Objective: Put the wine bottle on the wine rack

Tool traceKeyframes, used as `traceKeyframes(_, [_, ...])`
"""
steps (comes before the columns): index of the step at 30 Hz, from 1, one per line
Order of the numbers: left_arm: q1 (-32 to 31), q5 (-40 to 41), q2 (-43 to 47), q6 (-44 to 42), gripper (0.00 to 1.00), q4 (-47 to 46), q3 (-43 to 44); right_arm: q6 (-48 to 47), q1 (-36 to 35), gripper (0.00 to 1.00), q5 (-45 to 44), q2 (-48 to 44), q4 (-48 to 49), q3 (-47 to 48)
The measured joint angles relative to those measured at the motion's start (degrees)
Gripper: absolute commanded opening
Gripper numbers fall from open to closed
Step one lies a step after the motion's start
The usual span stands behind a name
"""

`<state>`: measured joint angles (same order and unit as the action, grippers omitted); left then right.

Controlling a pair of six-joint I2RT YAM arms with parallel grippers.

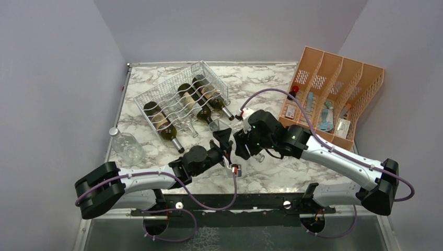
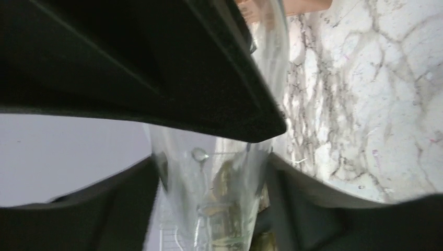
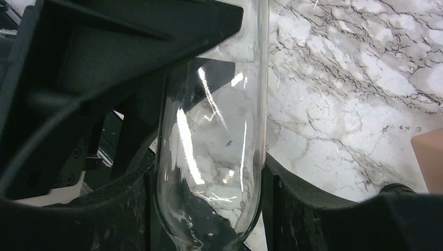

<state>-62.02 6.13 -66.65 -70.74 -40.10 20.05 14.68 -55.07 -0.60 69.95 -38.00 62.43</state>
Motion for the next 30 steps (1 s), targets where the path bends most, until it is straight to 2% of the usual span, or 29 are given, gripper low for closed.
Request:
traceKeyframes(5, [-0.11, 0.33, 2.32, 2.58, 0.9, -0.52, 0.28, 0.11, -0.31, 0.01, -3.96, -1.03, 0.17, -0.26])
traceKeyframes(12, [-0.37, -0.09, 10.08, 9.42, 0.92, -0.55, 1.62, 0.57, -0.35, 0.01, -11.65, -8.74, 3.63, -2.12])
traceKeyframes(14, [-0.37, 0.94, 11.89, 14.6, 0.92, -0.35, 2.54, 0.74, -0.24, 0.01, -13.53, -10.69, 5.03, -2.95])
traceKeyframes(16, [-0.46, 5.51, 12.48, 21.94, 0.93, 0.46, 5.07, 0.79, -0.26, 0.01, -14.73, -11.96, 6.38, -3.63])
traceKeyframes(19, [-0.52, 15.58, 12.48, 36.61, 0.99, 7.39, 14.53, 0.85, -0.24, 0.01, -15.58, -12.55, 8.46, -4.46])
traceKeyframes(23, [-0.37, 23.02, 13.68, 47.98, 0.99, 18.1, 25.94, 0.98, -0.24, 0.01, -15.89, -12.55, 10.95, -5.42])
traceKeyframes(26, [-0.37, 26.97, 14.73, 52.48, 0.99, 24.2, 31.32, 1.16, -0.24, 0.01, -15.91, -12.24, 12.81, -5.77])
traceKeyframes(30, [-0.35, 29.64, 16.37, 55.47, 0.99, 29.99, 33.42, 1.31, -0.26, 0.01, -15.8, -10.23, 16.11, -5.79])
